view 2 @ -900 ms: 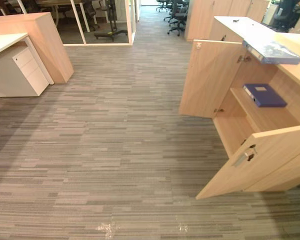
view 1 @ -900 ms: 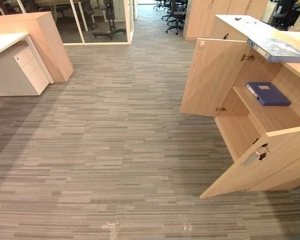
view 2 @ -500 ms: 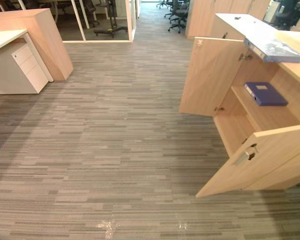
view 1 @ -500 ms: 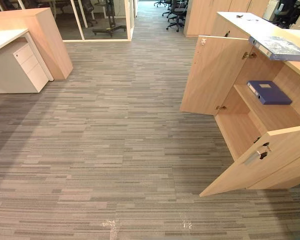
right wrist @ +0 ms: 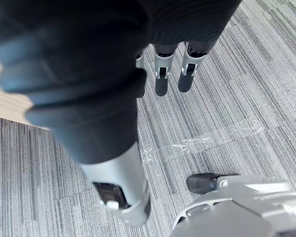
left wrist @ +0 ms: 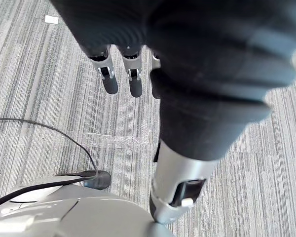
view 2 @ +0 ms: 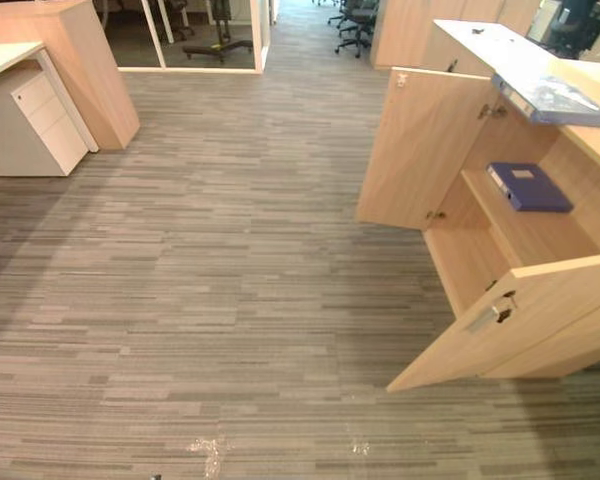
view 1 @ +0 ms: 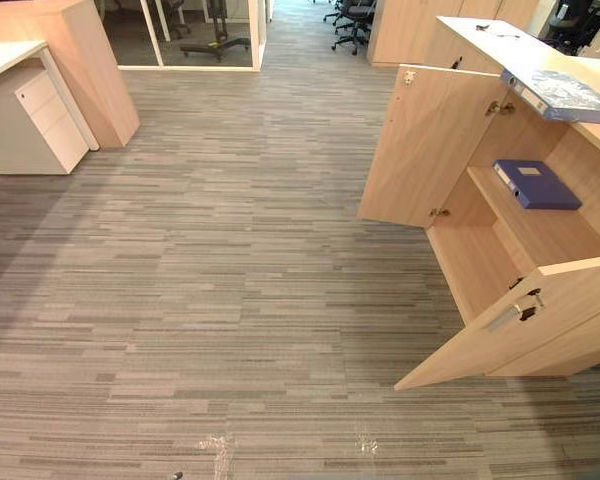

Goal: Walk over to the cabinet, pick up the folder, carry it to the office cabinet, place the folder inside the office cabinet, then close the office cabinet door

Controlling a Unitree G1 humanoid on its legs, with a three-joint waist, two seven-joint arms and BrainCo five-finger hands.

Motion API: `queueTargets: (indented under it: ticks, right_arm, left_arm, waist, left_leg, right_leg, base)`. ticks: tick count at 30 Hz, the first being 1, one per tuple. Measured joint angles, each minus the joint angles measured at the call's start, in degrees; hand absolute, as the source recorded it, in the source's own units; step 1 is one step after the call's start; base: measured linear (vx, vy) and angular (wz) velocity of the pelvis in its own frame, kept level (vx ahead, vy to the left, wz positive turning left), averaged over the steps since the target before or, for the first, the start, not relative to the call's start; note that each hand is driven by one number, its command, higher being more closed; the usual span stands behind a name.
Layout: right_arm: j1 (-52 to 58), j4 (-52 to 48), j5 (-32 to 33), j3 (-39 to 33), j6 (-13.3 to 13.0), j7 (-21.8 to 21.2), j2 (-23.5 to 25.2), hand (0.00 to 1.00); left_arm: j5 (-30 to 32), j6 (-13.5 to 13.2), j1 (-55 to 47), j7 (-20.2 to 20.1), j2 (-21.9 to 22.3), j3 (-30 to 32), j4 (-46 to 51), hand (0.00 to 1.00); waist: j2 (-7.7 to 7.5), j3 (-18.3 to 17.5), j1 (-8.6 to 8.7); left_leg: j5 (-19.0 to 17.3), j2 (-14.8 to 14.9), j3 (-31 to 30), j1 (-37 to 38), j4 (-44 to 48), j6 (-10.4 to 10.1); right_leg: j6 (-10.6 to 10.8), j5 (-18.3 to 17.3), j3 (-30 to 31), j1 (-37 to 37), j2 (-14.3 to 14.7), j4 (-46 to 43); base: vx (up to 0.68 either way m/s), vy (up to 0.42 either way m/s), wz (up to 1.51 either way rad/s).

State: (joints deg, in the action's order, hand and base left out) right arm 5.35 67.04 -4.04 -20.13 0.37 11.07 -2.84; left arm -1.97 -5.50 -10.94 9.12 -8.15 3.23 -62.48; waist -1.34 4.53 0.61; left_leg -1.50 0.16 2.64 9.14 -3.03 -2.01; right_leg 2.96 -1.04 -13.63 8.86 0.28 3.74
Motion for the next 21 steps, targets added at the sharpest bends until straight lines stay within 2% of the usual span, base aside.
queueTargets:
  ticks: [5, 11, 14, 16, 17, 18, 19, 20, 21]
  right_arm:
    - [-0.08, -0.02, -0.41, 0.04, -0.27, 0.31, 0.04, 0.00]
    - [-0.18, -0.22, -0.40, -0.07, -0.27, 0.54, 0.05, 0.00]
    - [-0.19, -0.73, -0.38, -0.12, -0.26, 0.71, -0.22, 0.00]
    - [-0.62, -2.58, -0.39, -0.21, -0.30, 0.75, -0.90, 0.00]
    - [-0.80, -2.98, -0.35, -0.37, -0.30, 0.74, -1.09, 0.00]
    - [-0.73, -4.21, -0.12, -0.90, -0.29, 0.74, -1.24, 0.00]
    - [-0.62, -4.60, 0.09, -1.07, -0.35, 0.78, -1.22, 0.00]
    - [-0.43, -5.28, 0.38, -1.01, -0.40, 0.85, -1.19, 0.00]
    - [-0.07, -6.76, 0.84, -0.97, -0.66, 1.55, -1.16, 0.00]
  left_arm:
    - [0.07, -0.03, 0.17, 0.03, -0.05, 0.00, 0.00, 0.00]
    - [-2.66, -0.30, 0.41, 0.85, 0.00, -0.05, 0.00, 0.00]
    - [-2.88, -0.62, 0.97, 1.40, 0.27, -0.51, 0.16, 0.00]
    - [-2.64, -0.78, 0.71, 1.77, 0.97, -2.25, 3.34, 0.00]
    - [-2.83, -0.99, 0.56, 1.65, 1.12, -2.73, 4.40, 0.00]
    - [-2.89, -1.91, 0.48, 1.62, 1.31, -3.65, 6.24, 0.00]
    - [-2.85, -2.31, 0.48, 1.62, 1.38, -4.07, 6.38, 0.00]
    - [-2.87, -2.79, 0.34, 1.61, 1.42, -3.94, 6.70, 0.00]
    - [-2.86, -2.83, -0.05, 1.61, 1.38, -3.57, 7.25, 0.00]
  waist:
    - [0.04, 0.36, 0.00]
    - [0.22, 0.70, 0.16]
    - [0.95, 1.31, 0.34]
    - [2.78, 2.60, 0.54]
    - [3.17, 3.06, 0.58]
    - [3.43, 4.13, 1.06]
    - [3.38, 4.51, 1.31]
    - [3.28, 4.64, 1.26]
    - [3.11, 4.81, 1.27]
  left_leg:
    - [0.00, -0.07, 0.05, 0.01, 0.00, 0.00]
    - [-0.01, -0.28, 0.02, 0.03, 0.04, 0.03]
    - [-0.01, -0.68, -0.02, 0.17, 0.42, 0.06]
    - [-0.44, -1.30, 0.43, -0.36, 1.46, 0.91]
    - [-0.51, -1.69, 0.41, -0.34, 1.66, 1.87]
    - [-0.44, -3.24, 0.08, -0.11, 1.93, 2.97]
    - [-0.42, -3.76, 0.06, 0.07, 1.99, 4.01]
    - [-0.43, -4.95, 0.63, 0.22, 1.98, 4.84]
    - [-0.33, -5.68, 0.85, 0.50, 1.68, 5.65]
  right_leg:
    - [-0.04, 0.03, 0.01, -0.02, -0.07, -0.01]
    - [-0.17, 0.12, 0.00, -0.03, -0.26, -0.05]
    - [-0.16, 0.11, -0.22, -0.07, -0.87, -1.44]
    - [1.36, -3.14, -0.57, -4.09, -2.74, -9.72]
    - [1.63, -4.48, -0.92, -5.37, -3.59, -12.87]
    - [1.95, -7.52, -3.28, -8.98, -6.99, -22.54]
    - [1.66, -8.19, -4.34, -10.76, -8.45, -26.74]
    - [0.27, -9.08, -5.87, -14.60, -11.43, -34.73]
    - [-0.47, -9.75, -6.40, -17.52, -13.24, -39.36]
  base:
    - [0.00, 0.000, 0.00]
    - [-0.01, 0.000, 0.00]
    - [-0.01, 0.015, -0.01]
    - [-0.04, 0.093, -0.09]
    - [-0.05, 0.126, 0.03]
    - [-0.06, 0.126, 0.11]
    - [-0.06, 0.138, 0.07]
    - [-0.06, 0.142, -0.11]
    - [-0.05, 0.140, -0.24]
